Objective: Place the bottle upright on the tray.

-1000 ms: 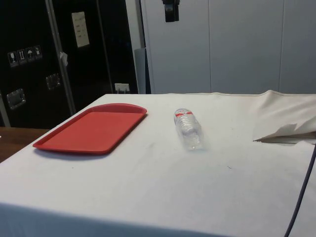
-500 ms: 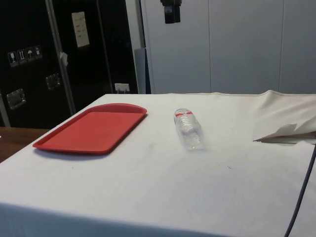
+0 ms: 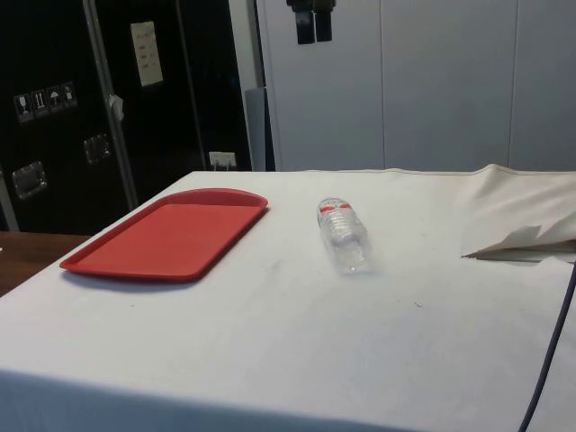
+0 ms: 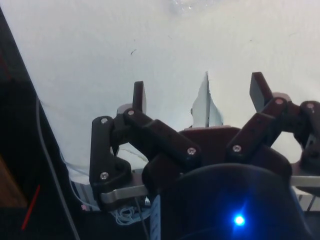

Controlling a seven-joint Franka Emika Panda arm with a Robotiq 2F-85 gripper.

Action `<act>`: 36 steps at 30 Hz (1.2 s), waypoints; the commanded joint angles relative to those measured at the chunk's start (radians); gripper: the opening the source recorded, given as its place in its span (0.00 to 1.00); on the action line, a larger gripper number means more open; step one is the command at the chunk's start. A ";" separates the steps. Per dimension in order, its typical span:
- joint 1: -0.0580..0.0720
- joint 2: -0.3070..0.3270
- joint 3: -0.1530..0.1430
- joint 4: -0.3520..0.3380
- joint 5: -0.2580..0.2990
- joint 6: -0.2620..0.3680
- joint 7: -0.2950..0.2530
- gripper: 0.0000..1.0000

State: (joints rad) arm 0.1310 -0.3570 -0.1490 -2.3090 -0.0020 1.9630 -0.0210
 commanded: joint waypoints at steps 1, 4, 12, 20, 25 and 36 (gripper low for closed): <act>-0.003 -0.001 0.001 0.000 0.000 0.001 0.014 1.00; -0.003 -0.002 0.002 0.003 0.000 -0.001 0.040 1.00; 0.000 -0.001 0.000 0.004 0.000 0.000 0.074 1.00; -0.003 -0.002 0.001 0.007 0.000 -0.001 0.148 1.00; -0.003 -0.002 0.001 0.007 0.000 0.000 0.181 1.00; -0.003 -0.002 0.001 0.007 0.000 0.001 0.255 1.00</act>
State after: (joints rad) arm 0.1310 -0.3580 -0.1490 -2.3030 -0.0020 1.9630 0.2260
